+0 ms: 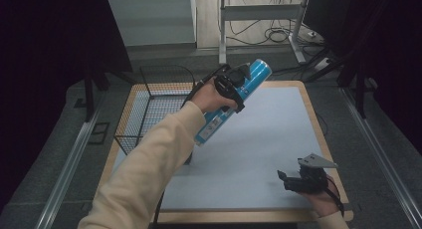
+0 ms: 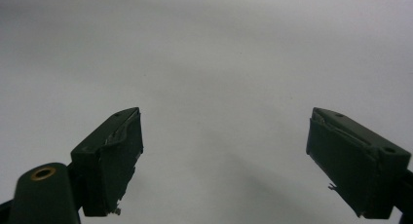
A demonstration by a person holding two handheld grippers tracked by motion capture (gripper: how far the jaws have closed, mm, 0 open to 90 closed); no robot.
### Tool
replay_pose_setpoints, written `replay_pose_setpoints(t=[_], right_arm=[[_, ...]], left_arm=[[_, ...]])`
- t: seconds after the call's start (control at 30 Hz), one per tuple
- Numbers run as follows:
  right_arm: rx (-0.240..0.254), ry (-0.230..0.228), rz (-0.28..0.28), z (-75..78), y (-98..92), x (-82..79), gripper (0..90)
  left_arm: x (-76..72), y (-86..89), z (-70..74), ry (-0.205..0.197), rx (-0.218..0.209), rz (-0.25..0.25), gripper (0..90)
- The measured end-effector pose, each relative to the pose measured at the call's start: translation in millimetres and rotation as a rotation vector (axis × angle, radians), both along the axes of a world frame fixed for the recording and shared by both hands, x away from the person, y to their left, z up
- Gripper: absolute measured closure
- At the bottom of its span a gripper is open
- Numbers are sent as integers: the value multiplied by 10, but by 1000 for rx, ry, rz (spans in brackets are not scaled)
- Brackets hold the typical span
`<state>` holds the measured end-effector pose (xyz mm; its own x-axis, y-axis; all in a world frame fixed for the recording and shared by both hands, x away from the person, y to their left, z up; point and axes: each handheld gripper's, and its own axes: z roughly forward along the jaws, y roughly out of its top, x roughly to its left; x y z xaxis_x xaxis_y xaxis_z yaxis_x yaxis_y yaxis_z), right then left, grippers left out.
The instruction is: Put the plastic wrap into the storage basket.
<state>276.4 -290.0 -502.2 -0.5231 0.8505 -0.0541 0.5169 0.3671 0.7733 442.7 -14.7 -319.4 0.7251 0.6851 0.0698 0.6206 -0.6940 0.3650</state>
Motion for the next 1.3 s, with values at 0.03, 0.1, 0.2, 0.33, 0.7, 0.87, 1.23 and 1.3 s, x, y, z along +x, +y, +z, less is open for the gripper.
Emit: replay_pose_setpoints(t=[0.03, 0.1, 0.2, 0.33, 0.7, 0.87, 1.23, 1.3], right_arm=[[0, 0, -1, 0, 0, -1, 137], [-1, 0, -1, -1, -1, 0, 137], [-1, 0, -2, -1, -3, 1, 137], [-3, 2, -1, -7, 2, 5, 137], [-6, 4, -2, -16, -6, 14, 137], [-9, 2, -4, -15, -5, 12, 137], [-8, 2, -3, -21, 9, 11, 137], [-11, 2, -1, -25, 12, 11, 137]], left_arm=[[14, 16, 22, -4, 0, 4, 315], [39, 46, 62, -13, 2, 14, 316], [64, 79, 97, -19, -3, 24, 315], [108, 124, 117, -13, -7, 32, 315], [179, 254, 180, -32, 11, 67, 316], [167, 376, 254, -43, 28, 86, 316], [228, 705, 241, -47, 35, 136, 316], [256, 767, 206, -44, 27, 159, 316]])
